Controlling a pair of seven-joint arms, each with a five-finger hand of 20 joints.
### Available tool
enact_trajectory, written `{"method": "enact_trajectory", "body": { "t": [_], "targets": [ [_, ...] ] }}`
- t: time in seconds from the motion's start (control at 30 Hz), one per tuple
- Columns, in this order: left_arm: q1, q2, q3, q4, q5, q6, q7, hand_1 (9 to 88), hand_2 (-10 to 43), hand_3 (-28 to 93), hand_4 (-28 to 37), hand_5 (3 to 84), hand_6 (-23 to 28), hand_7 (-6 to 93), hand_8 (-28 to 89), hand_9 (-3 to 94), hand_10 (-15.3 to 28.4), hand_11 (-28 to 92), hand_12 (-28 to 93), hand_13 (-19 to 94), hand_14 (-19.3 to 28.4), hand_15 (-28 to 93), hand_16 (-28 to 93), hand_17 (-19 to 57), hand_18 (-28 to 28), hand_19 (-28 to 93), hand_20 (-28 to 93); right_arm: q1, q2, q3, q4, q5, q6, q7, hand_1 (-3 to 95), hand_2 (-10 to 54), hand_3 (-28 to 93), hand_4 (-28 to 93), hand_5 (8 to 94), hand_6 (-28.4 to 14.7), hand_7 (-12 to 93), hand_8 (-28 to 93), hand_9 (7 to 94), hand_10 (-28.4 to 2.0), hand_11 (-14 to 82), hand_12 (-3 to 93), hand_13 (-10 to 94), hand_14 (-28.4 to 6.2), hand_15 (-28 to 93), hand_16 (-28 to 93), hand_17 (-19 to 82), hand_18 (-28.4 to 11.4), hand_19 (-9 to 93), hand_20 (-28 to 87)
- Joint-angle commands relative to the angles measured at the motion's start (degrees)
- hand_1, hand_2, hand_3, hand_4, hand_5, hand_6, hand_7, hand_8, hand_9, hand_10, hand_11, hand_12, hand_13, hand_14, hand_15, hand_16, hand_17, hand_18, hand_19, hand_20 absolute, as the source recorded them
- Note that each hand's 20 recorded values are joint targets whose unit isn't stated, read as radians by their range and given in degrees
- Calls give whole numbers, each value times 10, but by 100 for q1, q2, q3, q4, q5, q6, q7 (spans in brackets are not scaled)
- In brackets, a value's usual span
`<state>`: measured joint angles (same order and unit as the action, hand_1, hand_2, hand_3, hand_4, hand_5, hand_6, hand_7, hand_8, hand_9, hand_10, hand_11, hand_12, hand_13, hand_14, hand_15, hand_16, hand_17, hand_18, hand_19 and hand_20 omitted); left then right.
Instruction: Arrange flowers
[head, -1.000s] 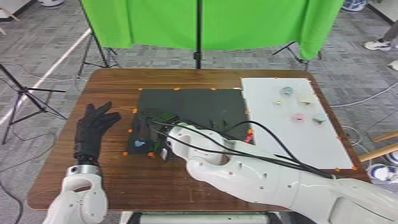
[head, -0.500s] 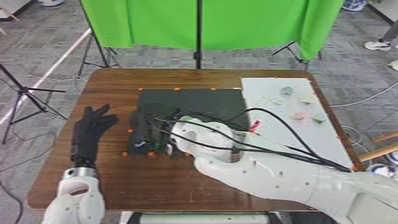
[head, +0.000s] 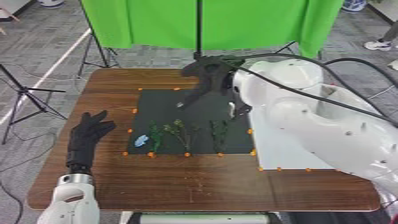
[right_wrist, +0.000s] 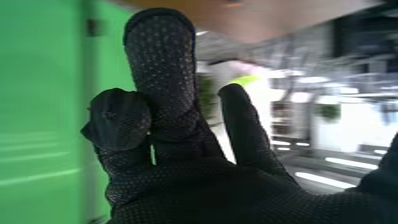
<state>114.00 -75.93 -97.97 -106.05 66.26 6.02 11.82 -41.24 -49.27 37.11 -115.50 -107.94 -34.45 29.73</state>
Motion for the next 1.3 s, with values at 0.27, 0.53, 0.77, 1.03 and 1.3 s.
{"method": "enact_trajectory", "body": {
  "t": [0.27, 0.53, 0.77, 1.03, 1.3],
  "targets": [
    [179, -206, -42, 47, 66, -118, -131, 216, 150, 541, -283, 520, 111, 52, -51, 538, 191, 225, 104, 440, 218, 263, -48, 122, 180, 306, 155, -1596, 1107, 1192, 724, -597, 80, 1378, 281, -95, 535, -161, 455, -25, 58, -47, 659, -193, 93, 163, 863, -61, 572, 276, 550, -198, 932, 504],
    [207, -269, -76, 39, 77, -155, -180, 214, 151, 546, -283, 520, 109, 51, -52, 538, 190, 225, 104, 440, 218, 263, -48, 123, 180, 307, 154, -2248, 1112, 1663, 1073, -766, 492, 1538, 349, -95, 565, -165, 522, -13, 95, -63, 743, -165, 110, 175, 899, -41, 572, 283, 588, -184, 932, 529],
    [238, -315, -96, 29, 110, -236, -220, 216, 150, 549, -283, 520, 109, 52, -51, 538, 191, 224, 104, 441, 217, 264, -48, 123, 179, 307, 154, -2627, 1058, 1886, 1315, -1053, 716, 1545, 378, -95, 573, -168, 535, -3, 112, -69, 761, -153, 119, 176, 913, -32, 572, 287, 601, -180, 932, 540],
    [209, -341, -102, 51, 114, -289, -247, 219, 149, 548, -283, 520, 108, 52, -51, 538, 192, 225, 104, 441, 217, 263, -48, 122, 180, 307, 154, -2977, 979, 2070, 1516, -1280, 981, 1597, 388, -95, 592, -170, 541, 2, 123, -75, 762, -151, 122, 176, 916, -30, 570, 291, 604, -177, 932, 544],
    [199, -366, -119, 72, 99, -331, -263, 219, 148, 553, -283, 519, 108, 52, -51, 538, 191, 224, 104, 441, 217, 263, -48, 122, 180, 308, 154, -3602, 941, 2341, 1515, -1257, 1554, 1251, 436, -95, 611, -189, 579, 26, 151, -91, 774, -136, 133, 175, 926, -19, 570, 292, 612, -170, 932, 544]
  ]
}}
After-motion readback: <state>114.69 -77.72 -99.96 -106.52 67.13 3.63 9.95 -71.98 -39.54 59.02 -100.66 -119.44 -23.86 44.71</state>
